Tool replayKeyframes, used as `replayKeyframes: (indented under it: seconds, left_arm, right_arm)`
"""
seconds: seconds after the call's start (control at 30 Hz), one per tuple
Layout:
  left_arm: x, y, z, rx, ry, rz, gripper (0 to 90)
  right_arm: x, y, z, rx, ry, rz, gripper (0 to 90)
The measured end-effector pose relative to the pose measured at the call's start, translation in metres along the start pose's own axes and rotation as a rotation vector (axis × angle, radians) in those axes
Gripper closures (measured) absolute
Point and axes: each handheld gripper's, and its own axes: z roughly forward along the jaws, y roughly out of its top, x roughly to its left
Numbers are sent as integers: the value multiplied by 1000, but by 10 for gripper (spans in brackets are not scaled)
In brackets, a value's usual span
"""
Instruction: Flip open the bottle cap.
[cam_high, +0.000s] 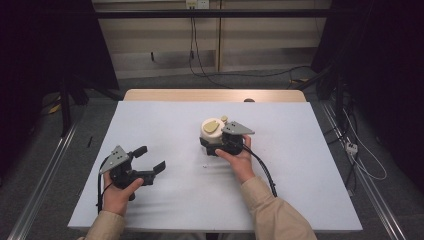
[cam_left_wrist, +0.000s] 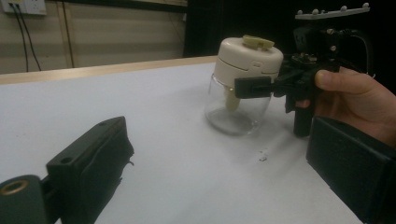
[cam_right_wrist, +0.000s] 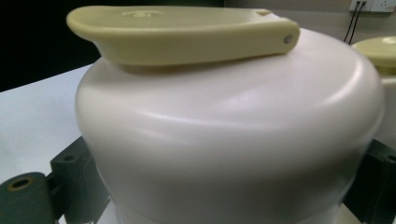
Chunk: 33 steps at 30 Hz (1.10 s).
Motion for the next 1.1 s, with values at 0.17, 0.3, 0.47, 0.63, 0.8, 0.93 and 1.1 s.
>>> replayKeyframes:
  seconds: [0.17,0.3,0.47,0.63,0.8,0.93,1.1]
  left_arm:
    - [-6,4,6,7,-39,-3,100]
    - [-8,8,9,7,-55,-8,148]
    - [-10,14,15,20,-49,-7,214]
    - [-13,18,25,39,-59,8,317]
    - [-17,23,37,56,-74,1,379]
    - [-19,25,48,74,-92,-12,489]
    - [-19,28,59,109,-83,-40,626]
  right_arm:
    - [0,0,0,1,-1,-1,68]
    - [0,-1,0,0,-1,-5,67]
    - [0,-1,0,0,2,-6,67]
    - [0,-1,0,-1,5,-4,67]
    - [0,-1,0,-1,6,-1,67]
    - [0,-1,0,1,6,-8,66]
    - [0,-1,0,2,6,-8,66]
